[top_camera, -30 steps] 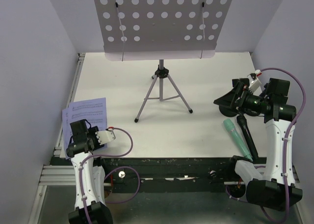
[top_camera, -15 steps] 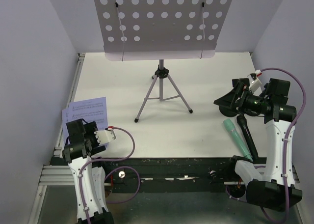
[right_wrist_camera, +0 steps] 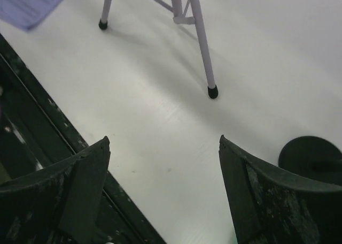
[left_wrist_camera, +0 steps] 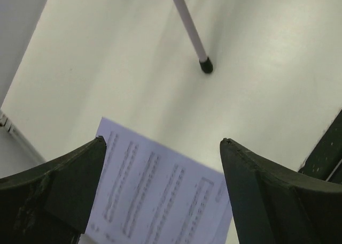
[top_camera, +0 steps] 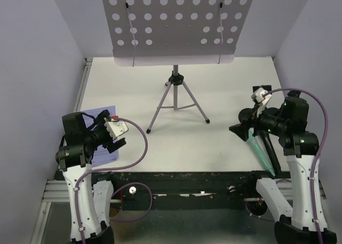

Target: Pack up the instrument practice props

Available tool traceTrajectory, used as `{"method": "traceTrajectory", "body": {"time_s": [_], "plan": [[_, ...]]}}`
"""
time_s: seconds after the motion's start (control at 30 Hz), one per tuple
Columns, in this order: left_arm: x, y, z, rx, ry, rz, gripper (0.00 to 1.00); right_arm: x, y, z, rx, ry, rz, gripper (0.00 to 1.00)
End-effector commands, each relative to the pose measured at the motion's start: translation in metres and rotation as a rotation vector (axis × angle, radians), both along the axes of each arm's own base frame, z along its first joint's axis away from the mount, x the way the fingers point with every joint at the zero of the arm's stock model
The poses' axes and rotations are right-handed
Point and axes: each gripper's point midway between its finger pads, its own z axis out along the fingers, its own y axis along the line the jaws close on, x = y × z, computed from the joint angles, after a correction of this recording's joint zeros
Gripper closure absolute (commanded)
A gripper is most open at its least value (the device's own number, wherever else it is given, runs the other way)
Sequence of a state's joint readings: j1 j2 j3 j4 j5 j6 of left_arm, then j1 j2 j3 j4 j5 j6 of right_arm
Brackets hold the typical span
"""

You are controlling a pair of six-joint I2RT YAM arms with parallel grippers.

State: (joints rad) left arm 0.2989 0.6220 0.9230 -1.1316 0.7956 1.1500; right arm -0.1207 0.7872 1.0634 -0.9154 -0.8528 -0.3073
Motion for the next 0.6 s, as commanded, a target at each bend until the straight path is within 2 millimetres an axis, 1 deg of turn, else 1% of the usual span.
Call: {"method": "traceTrajectory", "body": {"time_s": [0.0,0.03,0.1,0.13,0.17,0.23,0.3,0.37,0.4,0.47,0.53,0.57], "plan": [[0.026,-0.052,0.016,-0.227,-0.039,-0.134,0.03,0.009,-0.003,-0.025,-0.346,-0.278,0.164,0.12],[0.030,-0.060,0.009,-0.198,-0.051,-0.165,0.03,0.013,0.000,-0.027,-0.376,-0.318,0.182,0.12],[0.041,-0.078,0.007,-0.168,-0.097,-0.213,0.04,0.027,0.007,-0.019,-0.394,-0.404,0.194,0.16],[0.047,-0.084,0.007,-0.160,-0.114,-0.213,0.04,0.036,0.012,-0.014,-0.392,-0.440,0.195,0.18],[0.055,-0.092,0.012,-0.168,-0.136,-0.219,0.05,0.045,0.017,-0.013,-0.396,-0.464,0.201,0.19],[0.070,-0.103,0.011,-0.160,-0.137,-0.198,0.07,0.066,0.027,-0.011,-0.409,-0.542,0.217,0.22],[0.089,-0.109,0.011,-0.173,-0.131,-0.133,0.08,0.086,0.039,-0.019,-0.423,-0.583,0.253,0.22],[0.103,-0.113,0.006,-0.187,-0.113,-0.093,0.10,0.103,0.056,-0.026,-0.413,-0.604,0.320,0.22],[0.109,-0.117,-0.002,-0.174,-0.106,-0.094,0.10,0.107,0.064,-0.031,-0.403,-0.607,0.364,0.22],[0.119,-0.122,-0.016,-0.130,-0.113,-0.095,0.10,0.121,0.079,-0.049,-0.393,-0.593,0.442,0.20],[0.129,-0.125,-0.031,-0.081,-0.110,-0.101,0.09,0.135,0.088,-0.069,-0.397,-0.547,0.477,0.17],[0.132,-0.126,-0.038,-0.058,-0.096,-0.104,0.09,0.141,0.094,-0.070,-0.395,-0.538,0.491,0.17]]}}
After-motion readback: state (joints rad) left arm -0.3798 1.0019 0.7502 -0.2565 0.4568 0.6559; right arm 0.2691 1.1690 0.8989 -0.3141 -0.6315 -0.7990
